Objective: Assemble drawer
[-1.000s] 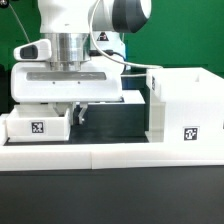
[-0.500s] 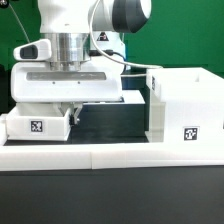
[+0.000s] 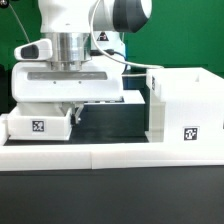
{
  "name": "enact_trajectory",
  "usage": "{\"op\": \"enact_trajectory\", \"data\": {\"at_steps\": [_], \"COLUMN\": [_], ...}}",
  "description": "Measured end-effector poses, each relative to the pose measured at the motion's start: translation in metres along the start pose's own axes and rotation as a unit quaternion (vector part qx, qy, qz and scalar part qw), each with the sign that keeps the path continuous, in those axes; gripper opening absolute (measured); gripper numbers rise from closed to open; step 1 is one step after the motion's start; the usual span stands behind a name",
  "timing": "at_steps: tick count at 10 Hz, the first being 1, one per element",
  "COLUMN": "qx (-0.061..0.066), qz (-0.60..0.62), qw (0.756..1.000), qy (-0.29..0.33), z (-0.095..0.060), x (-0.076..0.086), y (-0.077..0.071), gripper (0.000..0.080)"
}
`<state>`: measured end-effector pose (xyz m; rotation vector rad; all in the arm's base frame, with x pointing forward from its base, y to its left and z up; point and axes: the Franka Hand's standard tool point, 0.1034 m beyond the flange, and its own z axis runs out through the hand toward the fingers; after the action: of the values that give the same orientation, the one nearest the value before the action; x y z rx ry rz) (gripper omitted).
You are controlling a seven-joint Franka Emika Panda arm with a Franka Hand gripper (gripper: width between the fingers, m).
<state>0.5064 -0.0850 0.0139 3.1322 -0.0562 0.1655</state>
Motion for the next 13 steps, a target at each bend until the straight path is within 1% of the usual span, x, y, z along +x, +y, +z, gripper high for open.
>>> {"op": "enact_trajectory", "data": {"at_steps": [1, 2, 4, 6, 9, 10, 12, 13], "qx": [0.004, 0.009, 0.019, 0.026, 0.029, 0.03, 0.03, 0.03], "qz": [-0.013, -0.022, -0.034, -0.051, -0.053, -0.048, -0.06, -0.087], "qw": [1.0, 1.0, 0.999, 0.998, 0.998, 0.998, 0.998, 0.996], "qy": [-0.001, -0.005, -0.013, -0.01, -0.009, -0.01, -0.011, -0.011], "z": [-0.006, -0.009, -0.014, -0.018, -0.019, -0.018, -0.017, -0.017], "x": [0.003, 0.004, 0.01, 0.019, 0.022, 0.021, 0.02, 0.019], "y": [-0.004, -0.006, -0.015, -0.036, -0.068, -0.073, -0.072, -0.071], "gripper": [0.0041, 0.0041, 0.0041, 0.0041, 0.0041, 0.0041, 0.0041, 0.0041]}}
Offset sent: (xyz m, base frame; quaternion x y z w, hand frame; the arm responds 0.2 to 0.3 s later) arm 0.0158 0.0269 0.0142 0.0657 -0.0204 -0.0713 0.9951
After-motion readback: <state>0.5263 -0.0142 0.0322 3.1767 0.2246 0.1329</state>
